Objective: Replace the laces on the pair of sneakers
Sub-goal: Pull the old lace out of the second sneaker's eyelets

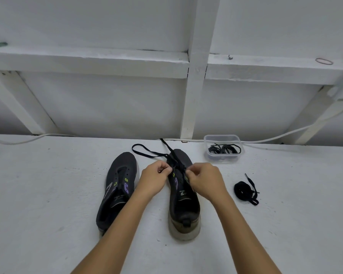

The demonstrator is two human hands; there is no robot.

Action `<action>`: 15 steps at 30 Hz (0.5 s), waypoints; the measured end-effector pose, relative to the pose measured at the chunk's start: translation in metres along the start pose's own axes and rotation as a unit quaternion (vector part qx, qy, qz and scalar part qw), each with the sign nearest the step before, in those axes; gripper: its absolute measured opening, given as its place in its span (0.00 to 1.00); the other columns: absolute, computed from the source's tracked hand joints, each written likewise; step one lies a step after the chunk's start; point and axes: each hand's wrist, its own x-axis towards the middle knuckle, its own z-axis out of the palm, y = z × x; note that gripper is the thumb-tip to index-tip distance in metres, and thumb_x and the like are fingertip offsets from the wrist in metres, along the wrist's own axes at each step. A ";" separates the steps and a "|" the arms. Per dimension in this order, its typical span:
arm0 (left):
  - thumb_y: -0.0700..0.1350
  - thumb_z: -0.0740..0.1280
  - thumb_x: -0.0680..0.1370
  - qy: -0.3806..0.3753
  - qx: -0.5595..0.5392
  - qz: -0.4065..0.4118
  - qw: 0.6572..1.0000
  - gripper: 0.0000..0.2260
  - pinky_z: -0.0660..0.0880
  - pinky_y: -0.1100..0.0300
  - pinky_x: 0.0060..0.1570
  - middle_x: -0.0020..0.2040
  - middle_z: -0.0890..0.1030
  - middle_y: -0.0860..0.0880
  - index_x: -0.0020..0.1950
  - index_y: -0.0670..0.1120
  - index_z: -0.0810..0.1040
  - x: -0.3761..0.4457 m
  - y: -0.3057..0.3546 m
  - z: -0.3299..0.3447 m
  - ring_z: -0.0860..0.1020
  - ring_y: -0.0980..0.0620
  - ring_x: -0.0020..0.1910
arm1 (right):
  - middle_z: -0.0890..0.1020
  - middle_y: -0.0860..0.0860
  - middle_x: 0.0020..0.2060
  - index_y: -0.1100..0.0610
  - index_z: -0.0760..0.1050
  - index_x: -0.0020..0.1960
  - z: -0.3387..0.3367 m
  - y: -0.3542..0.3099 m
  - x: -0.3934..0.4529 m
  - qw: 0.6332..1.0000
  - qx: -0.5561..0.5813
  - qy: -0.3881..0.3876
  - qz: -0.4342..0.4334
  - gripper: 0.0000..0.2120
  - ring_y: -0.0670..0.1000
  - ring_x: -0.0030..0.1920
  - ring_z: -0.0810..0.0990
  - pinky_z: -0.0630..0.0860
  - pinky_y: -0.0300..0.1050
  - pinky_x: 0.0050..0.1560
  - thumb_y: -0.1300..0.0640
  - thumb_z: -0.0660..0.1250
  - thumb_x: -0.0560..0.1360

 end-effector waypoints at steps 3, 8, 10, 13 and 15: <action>0.48 0.69 0.79 0.001 -0.001 -0.003 1.000 0.04 0.75 0.58 0.50 0.46 0.84 0.53 0.45 0.52 0.81 0.001 0.000 -0.001 0.81 0.53 0.50 | 0.85 0.43 0.41 0.47 0.85 0.56 0.004 -0.004 0.013 0.996 0.013 -0.080 -0.042 0.10 0.43 0.43 0.81 0.75 0.33 0.45 0.50 0.72 0.76; 0.48 0.69 0.79 0.006 0.004 -0.010 1.000 0.03 0.76 0.59 0.51 0.46 0.85 0.54 0.46 0.53 0.81 0.002 -0.001 -0.002 0.82 0.55 0.49 | 0.85 0.46 0.41 0.47 0.85 0.55 0.017 -0.010 0.026 0.994 -0.038 -0.061 -0.080 0.09 0.46 0.41 0.79 0.76 0.40 0.46 0.51 0.72 0.76; 0.47 0.70 0.79 0.012 -0.012 -0.001 1.000 0.01 0.74 0.63 0.49 0.45 0.85 0.53 0.49 0.53 0.80 0.001 -0.001 -0.002 0.82 0.55 0.50 | 0.82 0.46 0.40 0.49 0.85 0.55 0.020 -0.008 0.027 0.993 -0.045 -0.052 -0.093 0.09 0.49 0.43 0.79 0.72 0.40 0.45 0.53 0.69 0.78; 0.45 0.71 0.78 0.014 0.019 0.061 0.998 0.06 0.73 0.67 0.51 0.47 0.84 0.56 0.54 0.54 0.83 -0.001 -0.002 -0.003 0.80 0.61 0.50 | 0.83 0.48 0.46 0.52 0.84 0.56 0.025 -0.002 0.028 0.994 -0.031 -0.041 -0.101 0.09 0.50 0.48 0.80 0.70 0.38 0.47 0.55 0.68 0.79; 0.44 0.71 0.78 0.011 0.045 0.097 0.994 0.07 0.73 0.72 0.50 0.49 0.84 0.58 0.54 0.53 0.85 -0.002 -0.001 -0.002 0.80 0.63 0.49 | 0.80 0.47 0.46 0.53 0.84 0.55 0.028 0.001 0.027 0.994 -0.013 -0.035 -0.106 0.08 0.48 0.47 0.79 0.69 0.38 0.48 0.55 0.67 0.80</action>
